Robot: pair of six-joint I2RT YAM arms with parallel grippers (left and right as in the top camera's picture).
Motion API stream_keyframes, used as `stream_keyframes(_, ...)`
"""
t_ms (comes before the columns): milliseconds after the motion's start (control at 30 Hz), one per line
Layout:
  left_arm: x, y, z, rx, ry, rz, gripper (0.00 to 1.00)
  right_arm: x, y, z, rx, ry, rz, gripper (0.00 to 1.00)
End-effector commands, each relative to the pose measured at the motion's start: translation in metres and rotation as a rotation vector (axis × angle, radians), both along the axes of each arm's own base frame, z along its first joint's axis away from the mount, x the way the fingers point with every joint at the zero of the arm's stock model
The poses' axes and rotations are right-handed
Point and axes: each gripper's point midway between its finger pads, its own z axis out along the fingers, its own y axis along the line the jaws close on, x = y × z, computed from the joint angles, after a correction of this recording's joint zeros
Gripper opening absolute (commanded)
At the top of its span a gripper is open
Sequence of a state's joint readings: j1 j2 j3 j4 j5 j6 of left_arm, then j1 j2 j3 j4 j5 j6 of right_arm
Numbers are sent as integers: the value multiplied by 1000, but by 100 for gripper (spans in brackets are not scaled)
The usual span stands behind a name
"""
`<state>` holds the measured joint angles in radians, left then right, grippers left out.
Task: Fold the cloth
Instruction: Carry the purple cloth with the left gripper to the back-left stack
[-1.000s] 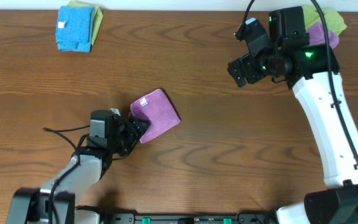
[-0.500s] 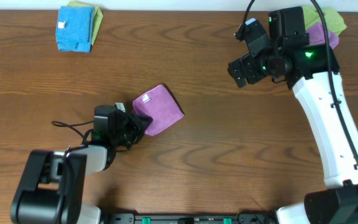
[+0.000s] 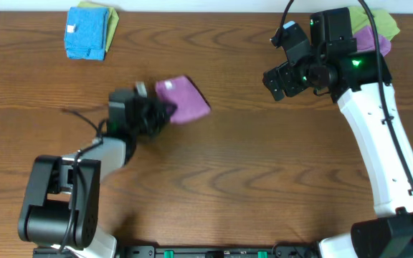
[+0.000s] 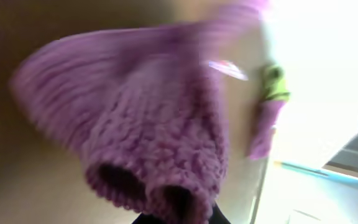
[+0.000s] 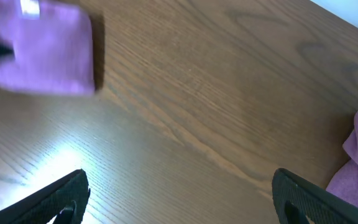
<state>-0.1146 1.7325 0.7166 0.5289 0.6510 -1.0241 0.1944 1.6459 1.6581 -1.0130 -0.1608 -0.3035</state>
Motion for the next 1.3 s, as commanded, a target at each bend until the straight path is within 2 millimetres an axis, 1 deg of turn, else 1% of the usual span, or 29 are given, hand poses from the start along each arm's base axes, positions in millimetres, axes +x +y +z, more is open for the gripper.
stream_keyframes(0,51,26,67,8,-190,70,6,-3,3,1,-1,-2,16,94)
stream_keyframes(67,74,49,99,6,-262,131,6,-4,3,1,-2,1,16,94)
stream_keyframes(133,94,81,131,1,-323,222,6,-4,3,0,-2,3,16,94)
stream_keyframes(167,102,99,143,0,-342,277,6,-4,3,0,-2,3,16,94)
stream_keyframes(200,107,114,150,-2,-350,328,6,-4,3,1,-2,2,16,94)
stream_keyframes(233,112,134,156,-17,-347,401,6,-4,3,1,-1,-1,16,94)
stream_keyframes(267,114,147,159,-28,-341,450,5,-3,3,1,-1,-5,16,94)
stream_keyframes(300,115,159,160,-38,-334,499,6,-2,3,2,1,-9,16,94)
stream_keyframes(367,117,174,164,-47,-346,552,5,-1,4,3,3,-16,17,94)
stream_keyframes(500,120,187,173,-33,-390,614,6,1,6,5,8,-27,22,94)
stream_keyframes(567,121,195,174,-19,-397,656,6,1,8,5,19,-28,29,94)
stream_keyframes(633,123,207,173,11,-404,702,6,1,10,6,27,-26,34,94)
stream_keyframes(733,132,213,172,42,-422,674,6,1,10,6,27,-25,34,95)
stream_keyframes(800,148,213,174,66,-449,616,6,0,10,5,28,-23,32,94)
stream_keyframes(900,183,210,172,45,-451,521,5,0,10,5,29,-23,31,95)
stream_keyframes(1033,216,219,160,105,-430,502,5,-1,9,4,27,-16,30,95)
stream_keyframes(1267,255,233,135,182,-388,492,6,-3,9,3,25,-4,30,95)
